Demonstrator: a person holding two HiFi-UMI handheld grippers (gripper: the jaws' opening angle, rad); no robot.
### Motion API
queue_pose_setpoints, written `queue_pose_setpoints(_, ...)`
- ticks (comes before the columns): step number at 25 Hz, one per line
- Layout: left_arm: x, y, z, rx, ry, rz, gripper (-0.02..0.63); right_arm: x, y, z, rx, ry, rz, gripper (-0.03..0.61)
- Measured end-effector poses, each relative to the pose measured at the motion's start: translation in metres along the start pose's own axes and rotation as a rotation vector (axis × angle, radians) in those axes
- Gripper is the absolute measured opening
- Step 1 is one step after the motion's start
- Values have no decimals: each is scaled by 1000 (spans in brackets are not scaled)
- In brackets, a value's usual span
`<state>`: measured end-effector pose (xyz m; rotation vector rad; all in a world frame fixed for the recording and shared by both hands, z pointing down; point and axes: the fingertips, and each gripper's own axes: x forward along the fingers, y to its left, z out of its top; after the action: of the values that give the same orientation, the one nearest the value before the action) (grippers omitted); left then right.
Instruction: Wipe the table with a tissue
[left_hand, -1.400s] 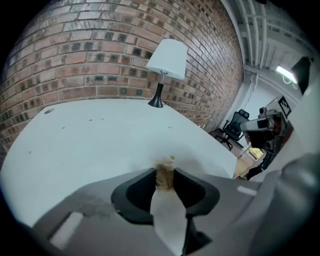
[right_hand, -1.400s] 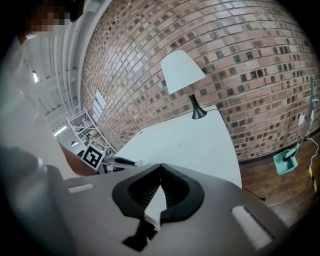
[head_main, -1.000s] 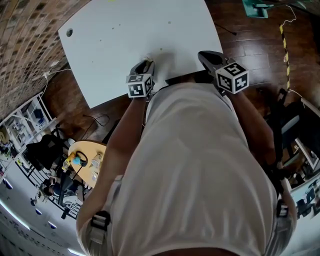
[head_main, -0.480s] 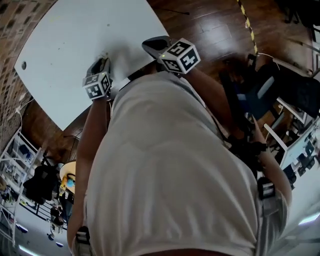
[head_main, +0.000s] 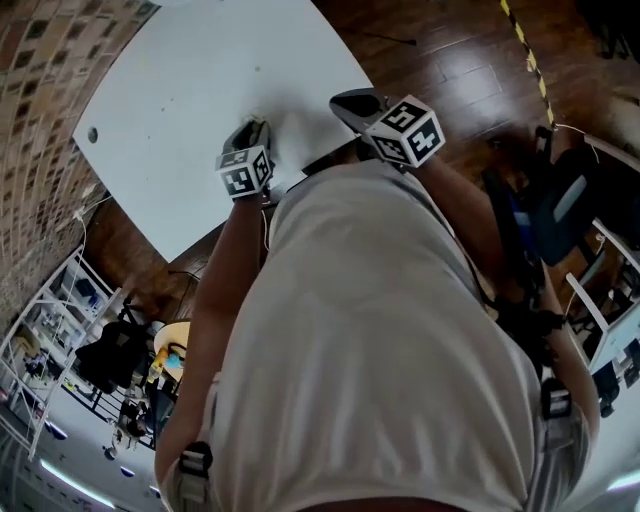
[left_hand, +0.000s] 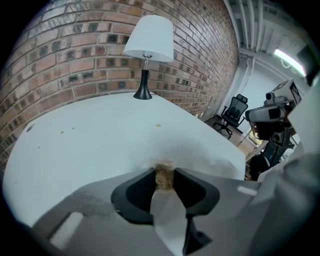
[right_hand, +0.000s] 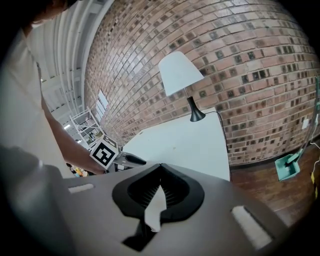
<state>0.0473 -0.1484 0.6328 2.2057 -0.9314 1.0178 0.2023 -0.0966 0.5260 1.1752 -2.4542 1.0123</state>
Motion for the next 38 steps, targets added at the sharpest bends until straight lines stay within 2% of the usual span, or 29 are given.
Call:
queue_pose_setpoints(10, 7, 6, 5, -92, -45, 22, 124, 0, -14, 7, 11, 8, 11, 8)
queue_pose_setpoints(14, -6, 24, 39, -265, -189, 50, 124, -2, -18, 16, 20, -5, 30, 8)
queue_pose_setpoints(15, -8, 29, 48, -272, -200, 62, 124, -4, -21, 18, 21, -7, 33, 8)
queue_pose_setpoints(18, -3, 37, 62, -227, -176, 80, 124, -11, -30, 18, 18, -5, 33, 8)
queue_pose_setpoints(23, 23, 30, 79, -201, -133, 67, 126, -21, -46, 17, 35, -3, 31, 8)
queue_pose_setpoints(28, 50, 22, 99, -231, -163, 46, 126, -34, -66, 19, 50, -2, 27, 8)
queue_pose_setpoints(33, 52, 18, 115, -202, -143, 71, 126, -42, -80, 20, 57, -2, 19, 8)
queue_pose_setpoints(38, 58, 20, 113, -201, -121, 105, 124, -44, -80, 20, 66, -6, 30, 8)
